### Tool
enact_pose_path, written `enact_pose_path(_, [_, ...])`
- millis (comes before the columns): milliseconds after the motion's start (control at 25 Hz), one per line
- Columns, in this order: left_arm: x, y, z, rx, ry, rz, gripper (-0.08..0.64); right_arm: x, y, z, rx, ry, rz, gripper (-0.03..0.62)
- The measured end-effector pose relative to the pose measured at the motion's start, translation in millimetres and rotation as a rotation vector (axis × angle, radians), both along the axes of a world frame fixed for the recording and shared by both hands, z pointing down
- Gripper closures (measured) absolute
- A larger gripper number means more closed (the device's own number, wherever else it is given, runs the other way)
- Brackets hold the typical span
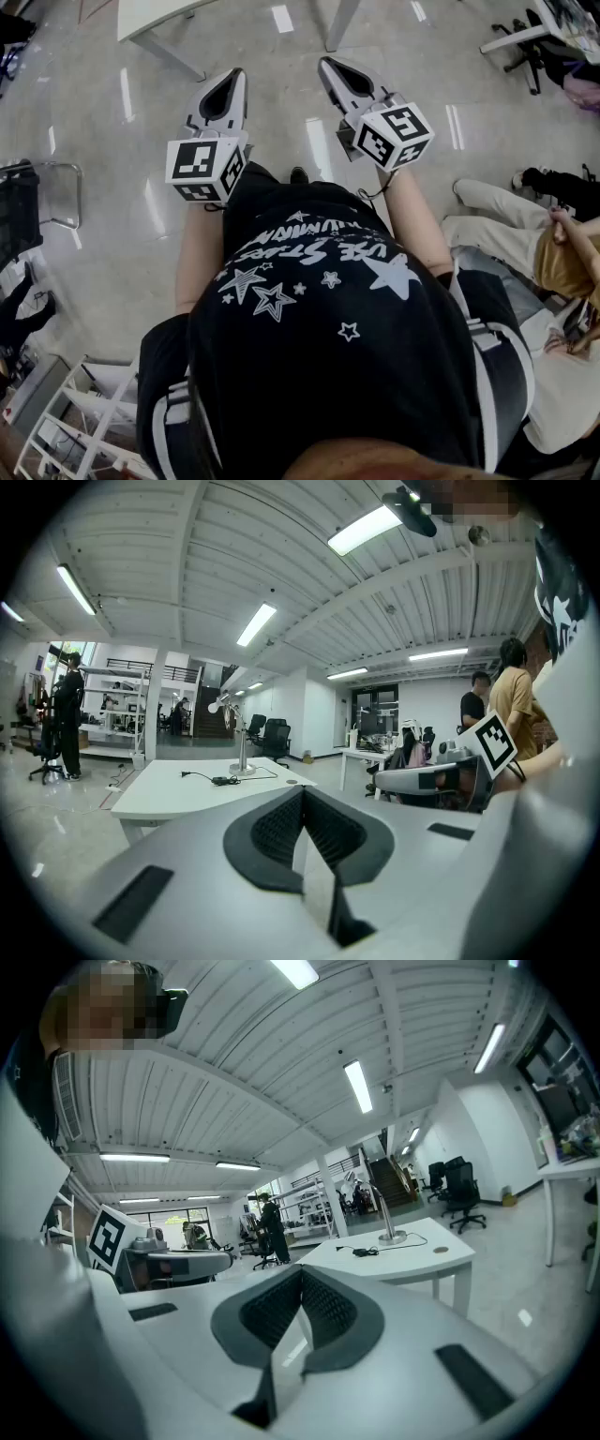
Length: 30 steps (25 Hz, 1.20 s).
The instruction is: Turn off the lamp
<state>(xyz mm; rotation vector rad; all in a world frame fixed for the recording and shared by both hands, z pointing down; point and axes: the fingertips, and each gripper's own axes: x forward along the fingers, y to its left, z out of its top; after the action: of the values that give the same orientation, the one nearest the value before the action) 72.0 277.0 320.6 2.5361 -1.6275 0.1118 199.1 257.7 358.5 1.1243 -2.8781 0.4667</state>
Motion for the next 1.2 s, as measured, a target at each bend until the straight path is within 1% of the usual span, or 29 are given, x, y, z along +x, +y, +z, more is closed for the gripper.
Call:
enact_pose_path(200, [6.1,-5.2,13.7,-0.017,-0.023,0.013,0.551,8.3,-12.1,14.4,-0.018,0.009,-0.001,0.586])
enact_pose_path(320, [-1.3,-16.3,15.0,-0.016,-0.016,0.000,0.549,4.6,-21.9,17.8,-0.019,0.015,-0.008,0.586])
enact_pose_path(480, [-10.8,-43.2,16.4,-0.013,-0.007,-0.006,0.551,-2.7,-43.8,17.5,-0.007,0.028,-0.006,0.586])
enact_pose_path(720, [-14.9,-99.3,15.3,-0.008,-0.011,0.011,0.550,-4.9,-95.1,11.9,0.007,0.053,0.016,0.586])
enact_pose_path(960, [-41.3,-158.4,16.6,-0.022,0.008,0.031,0.551,-30.3,-154.2,5.9,0.031,0.089,0.050,0.586])
enact_pose_path(1200, [-80.8,-211.0,17.8,-0.033,0.031,0.034,0.551,-68.8,-199.8,10.2,0.002,0.104,0.058,0.586])
